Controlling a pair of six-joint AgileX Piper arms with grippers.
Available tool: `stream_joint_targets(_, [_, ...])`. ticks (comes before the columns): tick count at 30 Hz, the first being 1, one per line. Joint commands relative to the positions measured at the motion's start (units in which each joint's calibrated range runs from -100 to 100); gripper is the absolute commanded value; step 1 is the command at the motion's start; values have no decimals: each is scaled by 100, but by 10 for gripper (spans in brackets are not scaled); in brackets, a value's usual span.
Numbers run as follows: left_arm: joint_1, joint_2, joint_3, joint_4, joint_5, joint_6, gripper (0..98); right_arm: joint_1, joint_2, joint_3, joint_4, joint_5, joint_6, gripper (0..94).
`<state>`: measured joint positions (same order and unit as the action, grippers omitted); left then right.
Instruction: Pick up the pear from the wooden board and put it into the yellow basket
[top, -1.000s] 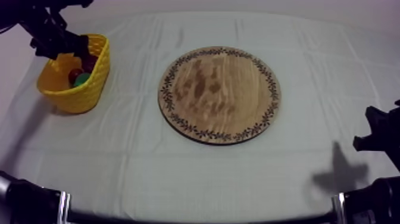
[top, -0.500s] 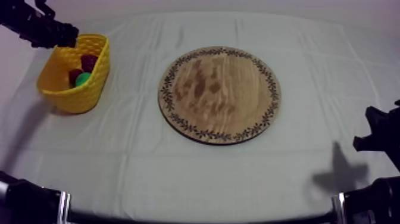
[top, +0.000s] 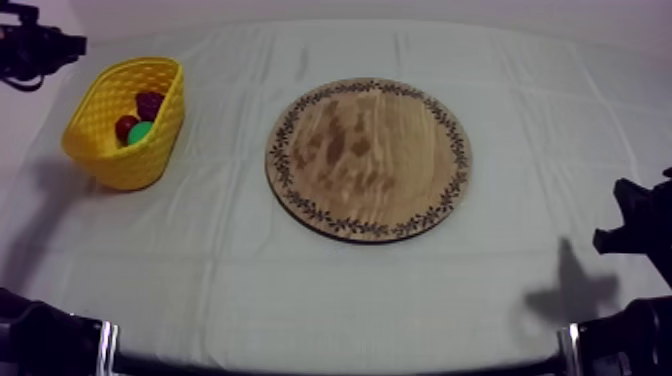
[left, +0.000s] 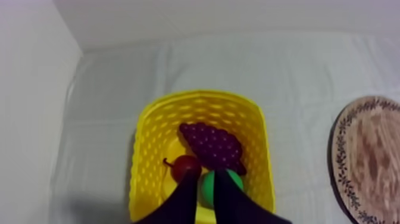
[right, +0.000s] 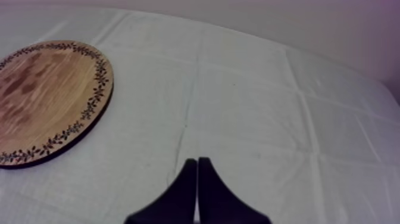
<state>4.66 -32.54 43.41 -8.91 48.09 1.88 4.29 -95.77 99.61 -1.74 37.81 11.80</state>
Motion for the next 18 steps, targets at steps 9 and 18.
stream_joint_targets(9, [-169,-3118,1903,-343,-962,564,16,7,1,5,1,-7,-1,5])
stream_joint_targets(18, [-265,-4878,2948,-425,-1280,1028,1,7,1,5,1,-7,3,5])
